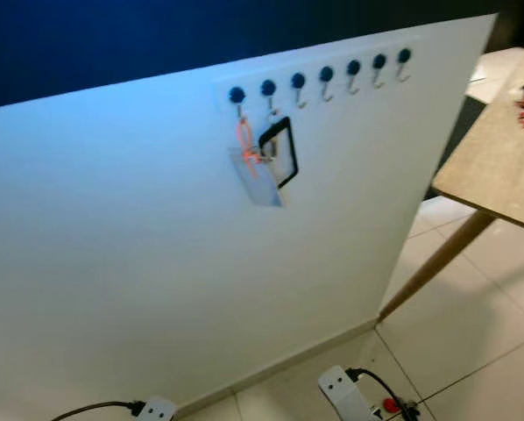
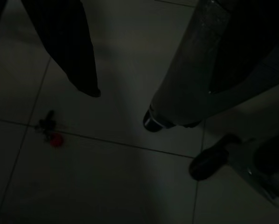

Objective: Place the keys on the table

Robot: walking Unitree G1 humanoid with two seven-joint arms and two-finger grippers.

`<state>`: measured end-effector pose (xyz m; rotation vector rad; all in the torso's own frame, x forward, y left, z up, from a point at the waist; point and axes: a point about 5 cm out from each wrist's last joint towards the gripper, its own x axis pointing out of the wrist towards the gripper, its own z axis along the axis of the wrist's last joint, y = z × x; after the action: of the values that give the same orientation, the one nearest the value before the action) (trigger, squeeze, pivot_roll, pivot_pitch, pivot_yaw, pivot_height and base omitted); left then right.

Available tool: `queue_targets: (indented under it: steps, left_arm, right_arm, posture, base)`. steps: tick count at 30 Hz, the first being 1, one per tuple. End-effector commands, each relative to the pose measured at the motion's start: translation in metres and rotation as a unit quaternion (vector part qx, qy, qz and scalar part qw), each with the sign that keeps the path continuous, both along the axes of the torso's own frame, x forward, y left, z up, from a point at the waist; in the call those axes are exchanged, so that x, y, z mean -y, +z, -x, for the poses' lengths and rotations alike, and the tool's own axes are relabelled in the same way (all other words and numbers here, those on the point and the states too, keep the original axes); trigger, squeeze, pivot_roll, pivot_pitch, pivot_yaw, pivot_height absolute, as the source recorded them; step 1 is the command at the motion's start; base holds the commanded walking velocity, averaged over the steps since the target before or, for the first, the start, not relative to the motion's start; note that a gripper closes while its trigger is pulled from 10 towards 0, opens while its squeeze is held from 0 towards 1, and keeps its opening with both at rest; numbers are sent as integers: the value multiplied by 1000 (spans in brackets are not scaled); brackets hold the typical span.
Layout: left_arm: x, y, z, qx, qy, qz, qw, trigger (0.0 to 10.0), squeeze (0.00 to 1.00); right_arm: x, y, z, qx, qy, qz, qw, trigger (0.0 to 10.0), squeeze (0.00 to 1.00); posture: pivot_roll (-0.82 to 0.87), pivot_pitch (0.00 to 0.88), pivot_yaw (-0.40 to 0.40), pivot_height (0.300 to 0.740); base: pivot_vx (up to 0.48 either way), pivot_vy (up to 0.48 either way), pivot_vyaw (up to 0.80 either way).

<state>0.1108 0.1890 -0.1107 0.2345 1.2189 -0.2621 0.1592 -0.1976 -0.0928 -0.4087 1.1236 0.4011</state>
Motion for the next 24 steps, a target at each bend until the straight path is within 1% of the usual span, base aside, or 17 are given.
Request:
queue_targets:
  steps: [1, 9, 12, 16, 24]
  left_arm:
    - [3, -1, 4, -7, -7, 8, 1000, 10000, 0]
    - [2, -1, 2, -4, -3, 13, 1000, 10000, 0]
    - [2, 0, 1, -3, -1, 15, 1000, 10000, 0]
    - [5, -1, 3, -10, 0, 28, 1000, 10000, 0]
    - [5, -2, 5, -14, 2, 30, 999, 10000, 0]
  right_arm:
    - [-4, -1, 1, -3, -1, -8, 1000, 10000, 0]
    - [-1, 2, -4, 8, -2, -9, 1000, 10000, 0]
    - [3, 2, -4, 9, -15, -3, 1000, 10000, 0]
    - [4, 2, -3, 10, -17, -2, 1000, 10000, 0]
    - [5, 1, 0, 7, -19, -2, 1000, 10000, 0]
  posture:
    - [-58, 0, 27, 740]
    - [-60, 0, 26, 740]
    - [-60, 0, 26, 740]
    - [-64, 0, 30, 740]
    - [-65, 5, 34, 740]
  base:
    - [0, 0, 775]
    - [0, 0, 730]
    - [0, 0, 0]
    - [0, -416, 0]
    - [0, -471, 0]
